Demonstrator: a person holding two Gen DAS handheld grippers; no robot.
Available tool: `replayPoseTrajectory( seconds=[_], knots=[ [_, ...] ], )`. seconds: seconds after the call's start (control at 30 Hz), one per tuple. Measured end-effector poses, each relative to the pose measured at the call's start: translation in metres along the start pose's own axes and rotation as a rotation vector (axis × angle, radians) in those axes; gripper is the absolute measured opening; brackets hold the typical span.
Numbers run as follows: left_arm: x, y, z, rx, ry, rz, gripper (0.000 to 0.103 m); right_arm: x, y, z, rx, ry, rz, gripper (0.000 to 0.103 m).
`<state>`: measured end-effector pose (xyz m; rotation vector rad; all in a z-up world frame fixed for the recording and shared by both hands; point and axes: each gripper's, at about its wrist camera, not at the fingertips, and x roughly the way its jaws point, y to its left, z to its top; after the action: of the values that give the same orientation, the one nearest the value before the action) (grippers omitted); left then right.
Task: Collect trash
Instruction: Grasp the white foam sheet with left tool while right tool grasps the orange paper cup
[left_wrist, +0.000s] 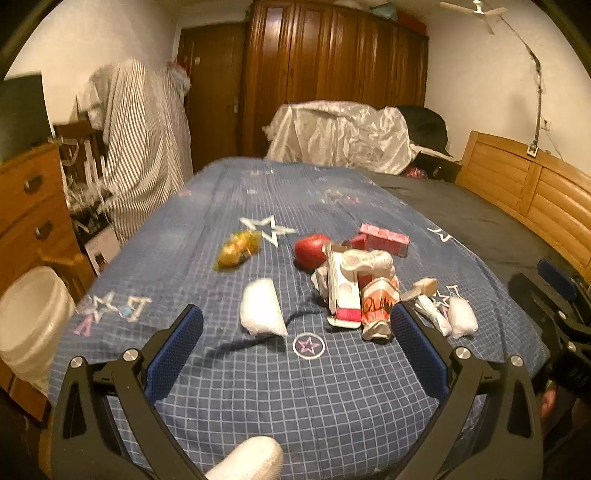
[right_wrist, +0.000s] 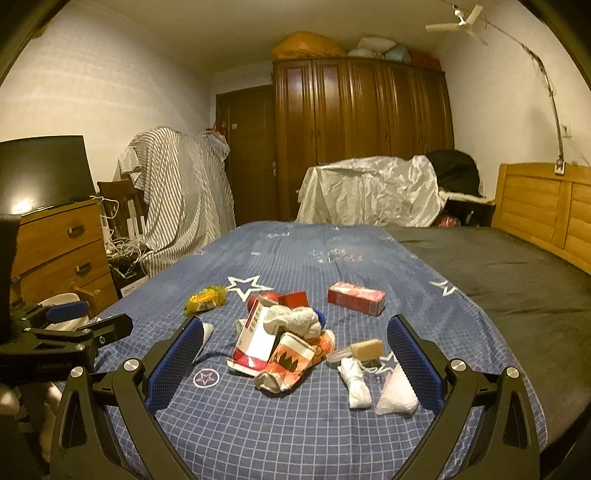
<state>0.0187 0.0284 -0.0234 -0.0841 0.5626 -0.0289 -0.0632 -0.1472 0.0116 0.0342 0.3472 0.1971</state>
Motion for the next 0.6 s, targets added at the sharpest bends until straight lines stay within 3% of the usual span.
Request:
replayPoseTrajectory(
  seconds=[0.17, 0.3, 0.37, 0.5, 0.6],
  knots=[
    [0.037, 0.034, -0.007, -0.042, 0.134, 0.029, 0.098, 0.017, -0.012, -0.011, 0.032, 0.074, 0.029, 0.099],
    [0.074, 0.058, -0.016, -0.038, 0.260, 0.018, 0.098, 0.045, -0.022, -0.028, 0.075, 0.185, 0.073, 0.098],
    [0.093, 0.064, -0.019, -0.030, 0.314, -0.004, 0.098, 0.060, -0.024, -0.037, 0.104, 0.241, 0.109, 0.094],
    [0.117, 0.068, -0.010, -0.050, 0.344, -0.035, 0.098, 0.090, -0.024, -0.051, 0.161, 0.327, 0.171, 0.073],
    [0.136, 0.060, -0.001, -0.044, 0.363, -0.046, 0.098, 0.119, -0.025, -0.058, 0.223, 0.378, 0.203, 0.070]
  ],
)
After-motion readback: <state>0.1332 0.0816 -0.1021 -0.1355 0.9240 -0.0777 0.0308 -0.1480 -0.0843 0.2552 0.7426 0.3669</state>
